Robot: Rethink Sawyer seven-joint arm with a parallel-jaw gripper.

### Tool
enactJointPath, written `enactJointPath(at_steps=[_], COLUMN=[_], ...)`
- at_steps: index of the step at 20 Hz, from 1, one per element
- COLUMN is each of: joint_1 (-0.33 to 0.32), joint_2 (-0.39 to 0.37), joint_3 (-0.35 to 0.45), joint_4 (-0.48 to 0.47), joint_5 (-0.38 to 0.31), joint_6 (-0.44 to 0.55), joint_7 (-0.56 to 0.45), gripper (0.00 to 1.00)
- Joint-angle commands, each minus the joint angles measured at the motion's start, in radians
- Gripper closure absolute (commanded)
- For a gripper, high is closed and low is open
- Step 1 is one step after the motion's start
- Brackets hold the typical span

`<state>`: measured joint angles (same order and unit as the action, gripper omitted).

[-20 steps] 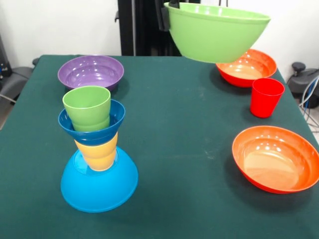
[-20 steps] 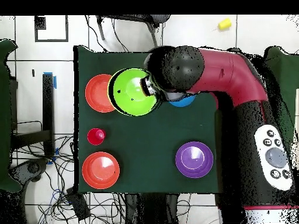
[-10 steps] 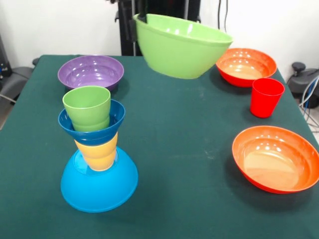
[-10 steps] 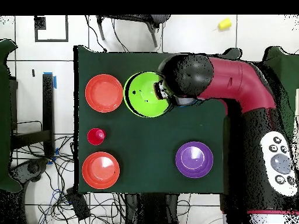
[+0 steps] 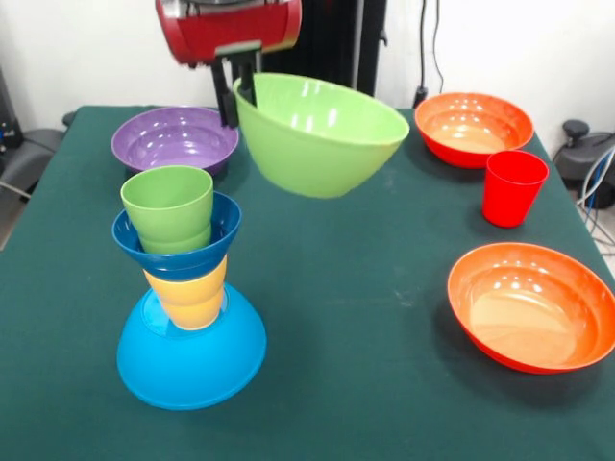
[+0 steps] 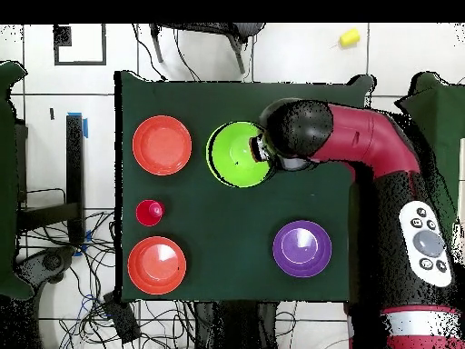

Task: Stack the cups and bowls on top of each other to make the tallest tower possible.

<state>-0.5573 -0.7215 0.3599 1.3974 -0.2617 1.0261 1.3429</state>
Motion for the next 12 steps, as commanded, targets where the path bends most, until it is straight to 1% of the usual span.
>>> enactJointPath(at_steps=[1, 3, 4, 6, 7, 9, 10, 12], joint_1=[0.035, 0.033, 0.037, 0.042, 0.054, 0.051, 0.059, 0.059], joint_2=[0.086, 0.101, 0.101, 0.099, 0.104, 0.097, 0.099, 0.102], joint_3=[-0.046, -0.043, -0.047, -0.056, -0.070, -0.077, -0.088, -0.087], joint_4=[0.061, 0.060, 0.055, 0.049, 0.030, 0.039, 0.030, 0.025], joint_5=[-0.042, -0.033, -0.033, -0.033, -0.043, -0.039, -0.035, -0.031], joint_6=[-0.125, -0.157, -0.152, -0.135, -0.090, -0.080, -0.067, -0.060], joint_7=[0.170, 0.162, 0.161, 0.152, 0.137, 0.124, 0.120, 0.116], gripper=[1.00, 1.00, 1.00, 1.00, 1.00, 1.00, 0.00, 0.00])
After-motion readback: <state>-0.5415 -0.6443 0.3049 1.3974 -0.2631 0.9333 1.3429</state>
